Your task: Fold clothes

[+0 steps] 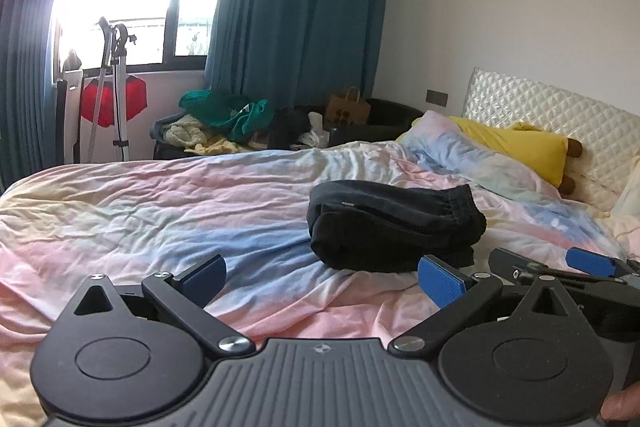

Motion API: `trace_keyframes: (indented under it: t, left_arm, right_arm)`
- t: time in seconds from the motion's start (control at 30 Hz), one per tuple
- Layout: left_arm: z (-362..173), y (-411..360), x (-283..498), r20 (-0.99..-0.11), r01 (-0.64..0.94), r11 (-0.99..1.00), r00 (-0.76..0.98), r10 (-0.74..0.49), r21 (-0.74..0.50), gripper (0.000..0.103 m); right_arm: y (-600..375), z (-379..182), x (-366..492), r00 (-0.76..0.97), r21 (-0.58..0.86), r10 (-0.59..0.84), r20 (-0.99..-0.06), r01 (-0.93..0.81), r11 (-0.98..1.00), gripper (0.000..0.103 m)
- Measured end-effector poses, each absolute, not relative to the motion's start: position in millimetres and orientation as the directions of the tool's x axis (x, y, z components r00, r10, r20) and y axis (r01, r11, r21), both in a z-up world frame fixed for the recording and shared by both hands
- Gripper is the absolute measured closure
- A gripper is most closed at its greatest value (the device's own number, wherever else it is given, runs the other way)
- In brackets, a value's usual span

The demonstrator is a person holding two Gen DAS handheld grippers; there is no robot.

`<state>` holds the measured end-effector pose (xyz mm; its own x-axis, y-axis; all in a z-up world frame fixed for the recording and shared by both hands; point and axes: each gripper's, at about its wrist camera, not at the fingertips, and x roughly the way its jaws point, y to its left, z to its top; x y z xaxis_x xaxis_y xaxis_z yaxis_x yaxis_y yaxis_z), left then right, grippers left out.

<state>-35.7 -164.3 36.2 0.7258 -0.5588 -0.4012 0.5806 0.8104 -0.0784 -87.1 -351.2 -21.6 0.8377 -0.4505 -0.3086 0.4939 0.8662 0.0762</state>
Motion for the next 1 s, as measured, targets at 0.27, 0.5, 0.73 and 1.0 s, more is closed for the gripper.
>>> trace_keyframes:
  t: [0.27,0.5,0.73,1.0]
  left_arm:
    - [34.3,-171.0,-39.6,-0.407,0.576,0.816,0.735,-0.542,-0.047,0.0]
    - [34.7,-169.1,-39.5,-0.4,0.555,0.831,0.753,-0.523,-0.043,0.0]
    - [34.8,-164.4,-37.7,-0.403,0.544,0.837,0.756,-0.516,-0.051,0.0]
    - [35.7,-161.9,-39.5,-0.403,0.54,0.841,0.761,-0.509,-0.042,0.0]
  right_arm:
    - [-349.7,-22.4,-86.8,0.83,0.064,-0.46,-0.314,0.502,0.862,0.0]
    - [-349.6,-21.4,-86.1,0.827,0.055,-0.464,-0.319,0.505,0.862,0.0]
    - [-347.3,-20.4,-85.9,0.825,0.042,-0.47,-0.316,0.507,0.861,0.0]
    - [-343.2,-19.6,-85.5,0.824,0.02,-0.476,-0.308,0.506,0.862,0.0]
